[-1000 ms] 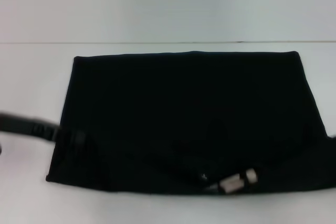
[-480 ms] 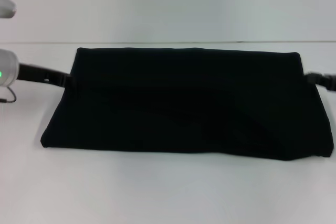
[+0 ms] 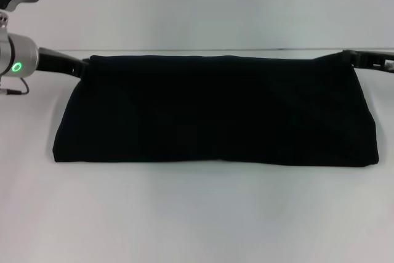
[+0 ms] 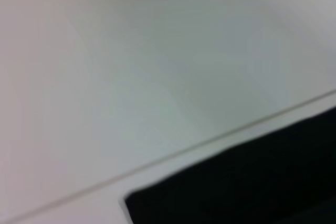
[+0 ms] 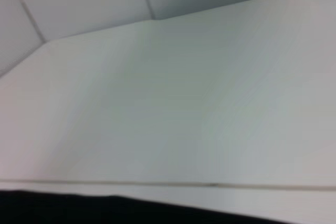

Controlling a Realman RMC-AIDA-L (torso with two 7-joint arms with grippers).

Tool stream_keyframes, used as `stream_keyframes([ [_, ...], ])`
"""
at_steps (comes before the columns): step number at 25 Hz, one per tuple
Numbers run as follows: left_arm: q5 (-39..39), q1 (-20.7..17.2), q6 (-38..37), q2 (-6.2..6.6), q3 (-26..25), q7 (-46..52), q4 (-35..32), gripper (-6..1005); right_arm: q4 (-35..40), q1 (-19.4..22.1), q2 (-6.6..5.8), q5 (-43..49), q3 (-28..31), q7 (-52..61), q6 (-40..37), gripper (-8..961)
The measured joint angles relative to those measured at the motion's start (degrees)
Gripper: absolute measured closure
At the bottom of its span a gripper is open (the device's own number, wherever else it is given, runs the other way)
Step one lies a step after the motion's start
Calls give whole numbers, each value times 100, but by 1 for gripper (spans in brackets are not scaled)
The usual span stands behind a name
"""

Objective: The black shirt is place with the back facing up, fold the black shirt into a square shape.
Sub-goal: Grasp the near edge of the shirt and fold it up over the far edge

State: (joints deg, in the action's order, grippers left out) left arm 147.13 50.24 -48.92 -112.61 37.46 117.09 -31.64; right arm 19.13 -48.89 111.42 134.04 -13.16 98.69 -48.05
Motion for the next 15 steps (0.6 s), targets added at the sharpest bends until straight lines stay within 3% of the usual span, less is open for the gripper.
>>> stream_keyframes([
  [8,0,167,586,-10,253,-18,80,980,-75,-205,61,-1,-27,36,693,947],
  [15,-1,293,840,-5,315,-29,195,980,-76,-300,2,-1,-30,43,821,945],
])
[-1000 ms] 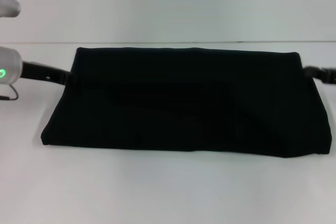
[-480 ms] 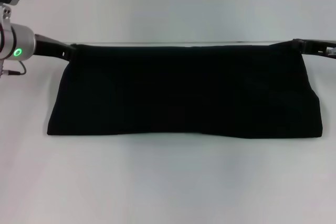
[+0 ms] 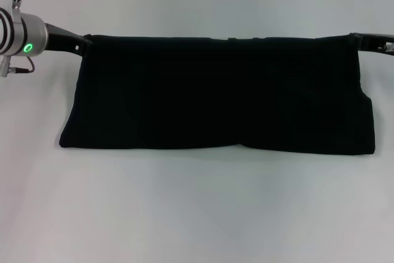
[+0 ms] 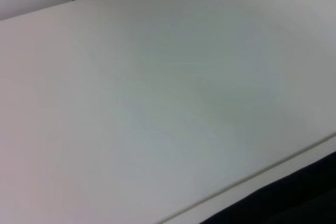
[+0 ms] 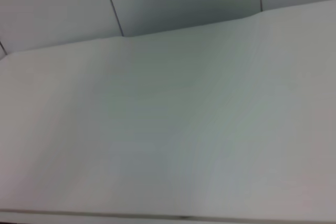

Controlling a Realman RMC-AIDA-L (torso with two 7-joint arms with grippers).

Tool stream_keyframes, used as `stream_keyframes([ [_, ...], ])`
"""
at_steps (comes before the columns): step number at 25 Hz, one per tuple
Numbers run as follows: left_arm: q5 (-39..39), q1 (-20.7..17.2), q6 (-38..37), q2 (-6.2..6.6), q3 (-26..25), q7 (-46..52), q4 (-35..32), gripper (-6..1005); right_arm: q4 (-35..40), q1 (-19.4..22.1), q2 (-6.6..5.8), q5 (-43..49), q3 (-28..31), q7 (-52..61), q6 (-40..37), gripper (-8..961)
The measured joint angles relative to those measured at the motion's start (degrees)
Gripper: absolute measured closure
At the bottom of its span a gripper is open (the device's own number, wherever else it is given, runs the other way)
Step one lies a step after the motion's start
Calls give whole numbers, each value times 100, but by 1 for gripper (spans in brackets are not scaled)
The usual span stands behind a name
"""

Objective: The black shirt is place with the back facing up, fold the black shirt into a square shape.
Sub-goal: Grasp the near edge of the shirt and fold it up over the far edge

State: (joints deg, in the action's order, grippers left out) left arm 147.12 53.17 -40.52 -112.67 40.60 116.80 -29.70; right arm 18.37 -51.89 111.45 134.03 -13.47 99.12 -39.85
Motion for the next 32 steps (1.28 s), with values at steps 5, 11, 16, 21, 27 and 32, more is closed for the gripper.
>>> stream_keyframes([
  [5,0,25,74,-4,14,-25,59,980,-3,-48,0,0,-49,-7,91,944],
  [11,0,66,271,-17,81,-35,235,979,-68,-64,30,0,-51,-59,236,941],
  [16,0,94,481,-65,88,52,321,969,-70,-67,53,0,-182,-24,300,940],
  [21,0,91,790,-187,89,104,324,889,-13,-49,21,0,-290,-12,304,906],
  [27,0,27,1226,-279,75,280,324,772,117,19,-69,2,-298,80,294,703],
  [32,35,-64,845,-234,78,647,112,615,348,186,-195,14,-471,711,-569,486],
])
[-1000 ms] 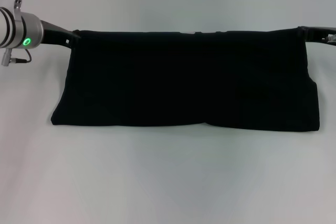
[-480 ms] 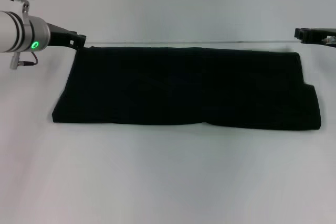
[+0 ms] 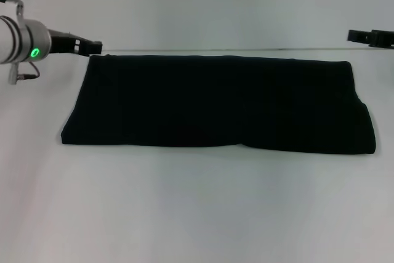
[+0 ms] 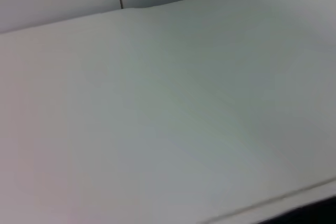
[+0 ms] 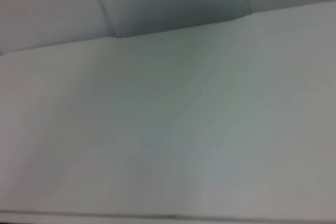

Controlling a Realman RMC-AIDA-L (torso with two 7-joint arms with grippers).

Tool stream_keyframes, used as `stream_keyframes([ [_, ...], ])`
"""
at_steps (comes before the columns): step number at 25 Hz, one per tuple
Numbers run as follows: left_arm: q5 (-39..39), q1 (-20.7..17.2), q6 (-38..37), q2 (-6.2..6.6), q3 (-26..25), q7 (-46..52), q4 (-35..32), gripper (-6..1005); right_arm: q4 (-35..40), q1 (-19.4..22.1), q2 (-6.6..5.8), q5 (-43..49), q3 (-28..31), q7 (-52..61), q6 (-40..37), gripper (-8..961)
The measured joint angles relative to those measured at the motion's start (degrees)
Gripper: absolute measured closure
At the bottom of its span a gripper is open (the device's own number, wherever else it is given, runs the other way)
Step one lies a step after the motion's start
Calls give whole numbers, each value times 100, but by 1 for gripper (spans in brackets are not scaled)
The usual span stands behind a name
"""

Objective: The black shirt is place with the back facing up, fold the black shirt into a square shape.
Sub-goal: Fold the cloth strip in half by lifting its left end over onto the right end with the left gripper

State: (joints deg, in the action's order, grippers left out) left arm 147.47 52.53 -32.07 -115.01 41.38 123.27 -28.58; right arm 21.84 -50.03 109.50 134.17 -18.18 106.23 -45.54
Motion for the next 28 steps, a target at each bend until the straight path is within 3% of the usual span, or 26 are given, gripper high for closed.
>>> stream_keyframes([
  [4,73,-245,-1209,45,6,402,-651,451,335,274,-114,-2,-100,576,-1339,295],
  [5,85,-476,-2033,49,10,591,-1169,404,401,332,-133,-2,-130,658,-1610,291],
  [7,85,-680,-2591,40,11,699,-1576,309,508,467,-160,-2,-177,750,-2101,282],
  [9,85,-897,-3137,26,10,834,-1963,98,596,583,-175,-3,-186,777,-2494,274],
  [13,105,-1189,-3721,19,6,995,-2259,62,636,756,-190,-4,-173,796,-2818,257],
  [19,123,-1465,-3835,-22,-51,1207,-2235,53,673,846,-141,32,-227,751,-2865,249],
  [28,128,-1429,-3484,-52,-6,1277,-1710,52,698,858,-150,33,-318,751,-2690,250],
])
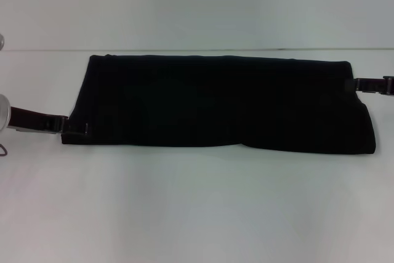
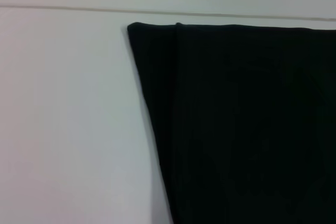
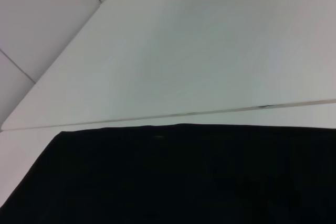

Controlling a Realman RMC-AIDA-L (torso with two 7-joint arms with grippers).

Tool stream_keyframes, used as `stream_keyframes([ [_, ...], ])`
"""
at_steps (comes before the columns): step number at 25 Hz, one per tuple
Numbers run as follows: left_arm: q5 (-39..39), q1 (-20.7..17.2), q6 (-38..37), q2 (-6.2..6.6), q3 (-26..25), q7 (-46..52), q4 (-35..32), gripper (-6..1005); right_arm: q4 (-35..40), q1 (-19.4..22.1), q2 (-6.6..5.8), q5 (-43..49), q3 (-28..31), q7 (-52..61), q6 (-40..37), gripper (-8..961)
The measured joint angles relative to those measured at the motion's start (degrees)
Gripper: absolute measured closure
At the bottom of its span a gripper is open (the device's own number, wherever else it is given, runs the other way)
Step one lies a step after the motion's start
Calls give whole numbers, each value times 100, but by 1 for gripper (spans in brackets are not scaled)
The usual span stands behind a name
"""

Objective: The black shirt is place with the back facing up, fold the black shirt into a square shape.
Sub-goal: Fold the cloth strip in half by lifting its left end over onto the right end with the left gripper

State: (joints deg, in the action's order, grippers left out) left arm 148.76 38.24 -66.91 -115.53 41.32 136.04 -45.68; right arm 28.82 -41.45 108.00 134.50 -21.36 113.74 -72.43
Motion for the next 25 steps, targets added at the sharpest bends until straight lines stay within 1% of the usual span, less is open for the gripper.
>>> stream_keyframes([
  [9,-2,30,183,-14,25,-51,202,53,0,3,0,1,-1,12,69,251],
  [11,-4,43,184,-13,102,-85,207,53,3,-2,0,-1,0,12,71,251],
  [16,3,66,231,-13,356,-133,256,144,53,-13,7,-18,0,20,76,252],
  [22,22,70,290,-13,369,-180,267,273,71,-15,1,-2,-10,53,66,252],
  [25,28,70,295,-13,368,-181,264,340,71,21,-27,2,-167,197,61,253],
])
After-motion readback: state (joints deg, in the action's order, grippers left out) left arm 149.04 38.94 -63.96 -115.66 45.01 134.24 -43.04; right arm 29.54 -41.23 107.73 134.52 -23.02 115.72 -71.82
